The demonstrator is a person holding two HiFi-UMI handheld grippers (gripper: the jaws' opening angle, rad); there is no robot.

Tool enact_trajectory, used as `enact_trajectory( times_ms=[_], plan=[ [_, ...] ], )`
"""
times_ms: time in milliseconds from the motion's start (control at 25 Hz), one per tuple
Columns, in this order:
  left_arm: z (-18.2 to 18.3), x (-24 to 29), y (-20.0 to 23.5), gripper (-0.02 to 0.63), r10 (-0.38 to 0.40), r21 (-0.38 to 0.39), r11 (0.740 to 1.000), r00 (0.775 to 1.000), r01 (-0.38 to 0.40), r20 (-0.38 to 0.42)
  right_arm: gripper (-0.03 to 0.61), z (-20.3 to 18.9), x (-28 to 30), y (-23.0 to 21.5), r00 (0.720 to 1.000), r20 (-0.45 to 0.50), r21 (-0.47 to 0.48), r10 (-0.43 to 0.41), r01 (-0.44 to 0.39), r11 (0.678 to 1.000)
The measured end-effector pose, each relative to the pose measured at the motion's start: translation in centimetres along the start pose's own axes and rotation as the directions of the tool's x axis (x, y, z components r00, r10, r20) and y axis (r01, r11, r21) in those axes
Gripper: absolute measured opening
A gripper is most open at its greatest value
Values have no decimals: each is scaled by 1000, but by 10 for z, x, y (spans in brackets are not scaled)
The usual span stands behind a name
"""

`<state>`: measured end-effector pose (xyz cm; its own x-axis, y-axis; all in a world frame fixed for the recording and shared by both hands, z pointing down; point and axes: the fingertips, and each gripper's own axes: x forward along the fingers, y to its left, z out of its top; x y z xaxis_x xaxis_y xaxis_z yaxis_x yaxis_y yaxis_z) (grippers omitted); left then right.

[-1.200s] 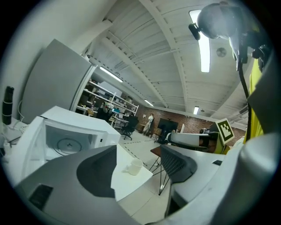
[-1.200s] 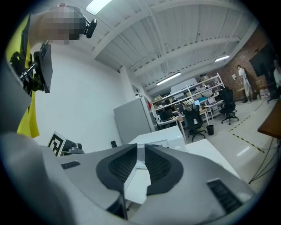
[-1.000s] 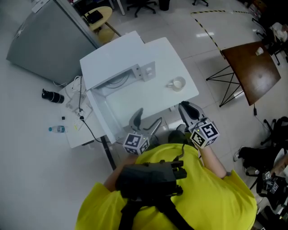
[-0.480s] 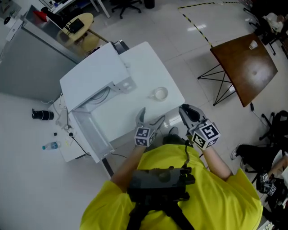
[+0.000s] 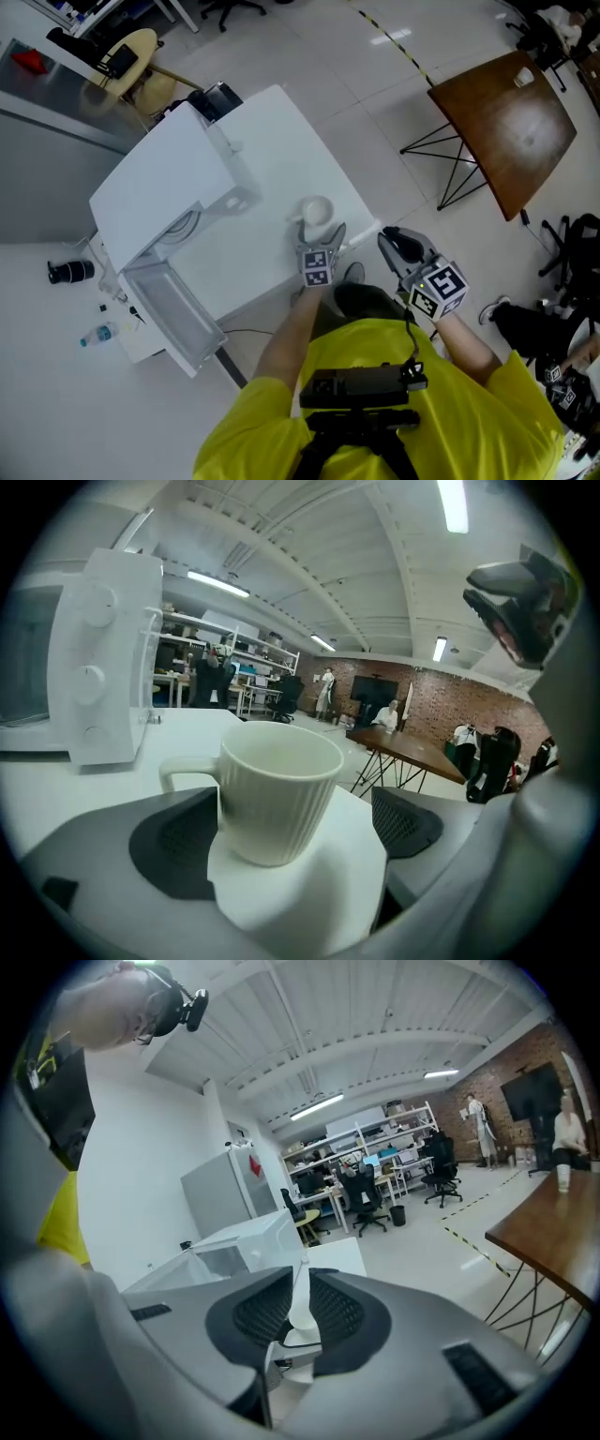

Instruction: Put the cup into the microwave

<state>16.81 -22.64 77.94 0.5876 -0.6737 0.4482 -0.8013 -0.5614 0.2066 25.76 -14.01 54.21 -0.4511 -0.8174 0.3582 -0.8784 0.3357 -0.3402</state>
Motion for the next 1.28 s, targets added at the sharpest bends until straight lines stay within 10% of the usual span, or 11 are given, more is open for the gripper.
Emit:
enact_trajectory(
  times_ms=[360, 920, 1280],
  plan=[
    [14, 34, 21, 479, 171, -24, 985, 981, -169, 88, 58, -11, 22, -13, 1000, -22, 15, -13, 14, 1000],
    [36, -34, 40, 453, 160, -33, 987, 980, -157, 120, 58, -23, 70, 7, 998, -60, -27, -18, 17, 1000],
    [47, -164, 212, 454, 400, -87, 916, 908, -392, 124, 58, -42, 165, 113, 984, -89, -142, 152, -164, 976]
  ],
)
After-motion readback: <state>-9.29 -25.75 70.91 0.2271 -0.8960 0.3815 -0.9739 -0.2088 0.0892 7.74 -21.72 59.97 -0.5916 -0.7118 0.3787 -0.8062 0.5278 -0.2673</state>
